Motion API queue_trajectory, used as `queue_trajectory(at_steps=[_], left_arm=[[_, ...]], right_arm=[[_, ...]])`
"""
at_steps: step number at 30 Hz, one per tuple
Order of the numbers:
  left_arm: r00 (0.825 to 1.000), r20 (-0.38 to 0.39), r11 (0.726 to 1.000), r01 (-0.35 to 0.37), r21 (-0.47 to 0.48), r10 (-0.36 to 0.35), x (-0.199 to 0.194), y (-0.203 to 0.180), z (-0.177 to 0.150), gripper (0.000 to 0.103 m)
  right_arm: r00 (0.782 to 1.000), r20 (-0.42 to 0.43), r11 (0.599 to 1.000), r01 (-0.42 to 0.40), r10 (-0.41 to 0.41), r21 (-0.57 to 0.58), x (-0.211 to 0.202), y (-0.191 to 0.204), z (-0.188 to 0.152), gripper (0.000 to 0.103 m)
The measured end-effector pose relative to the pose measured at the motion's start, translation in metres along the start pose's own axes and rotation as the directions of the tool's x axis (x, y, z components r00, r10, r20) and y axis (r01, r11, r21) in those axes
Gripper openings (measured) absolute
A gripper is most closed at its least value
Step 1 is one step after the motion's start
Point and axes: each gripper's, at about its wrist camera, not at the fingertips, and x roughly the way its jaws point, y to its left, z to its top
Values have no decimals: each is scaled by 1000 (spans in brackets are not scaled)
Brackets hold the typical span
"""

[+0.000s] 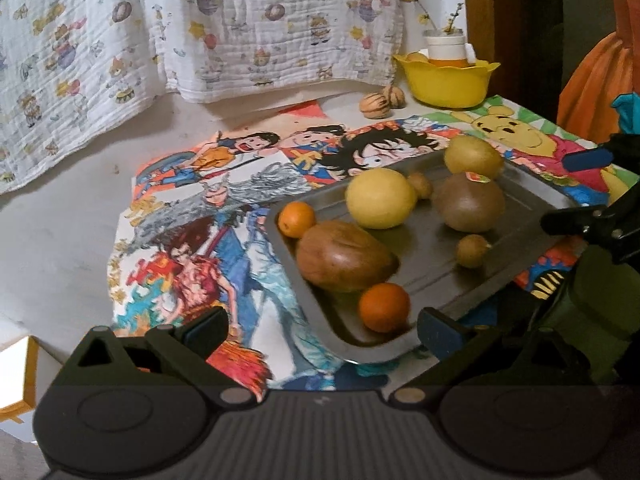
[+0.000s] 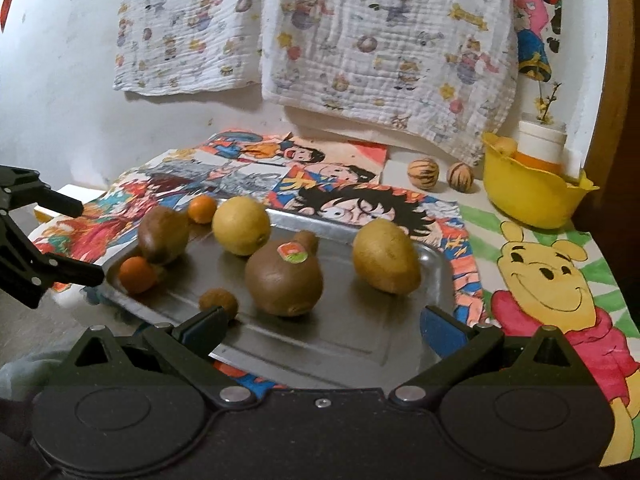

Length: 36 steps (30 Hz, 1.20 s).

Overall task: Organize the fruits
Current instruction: 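Move both grippers from the tray toward the two striped pepino melons, then grasp one striped melon with the right gripper while the left grasps the other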

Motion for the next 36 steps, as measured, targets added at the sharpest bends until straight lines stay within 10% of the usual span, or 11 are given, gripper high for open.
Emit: queue_trajectory(at_steps=[14, 22, 28, 36], left_arm=[[998, 38, 998, -52, -27, 53, 29, 29, 64, 103], [995, 101, 1000, -21, 19, 19, 75, 29, 129, 103], [974, 204, 985, 70, 157, -102, 113, 9, 173, 103], [945, 240, 894, 101, 437, -224, 181, -31, 215, 103]], right_arm=[[998, -2, 998, -56, 56, -17, 23, -32, 28, 102], [1000, 12, 966, 20, -17, -258, 35, -61, 70, 102], [1000, 11, 850, -1, 8, -527, 68, -79, 102, 102], [988, -149, 597, -140, 34, -790, 139, -92, 149, 102]])
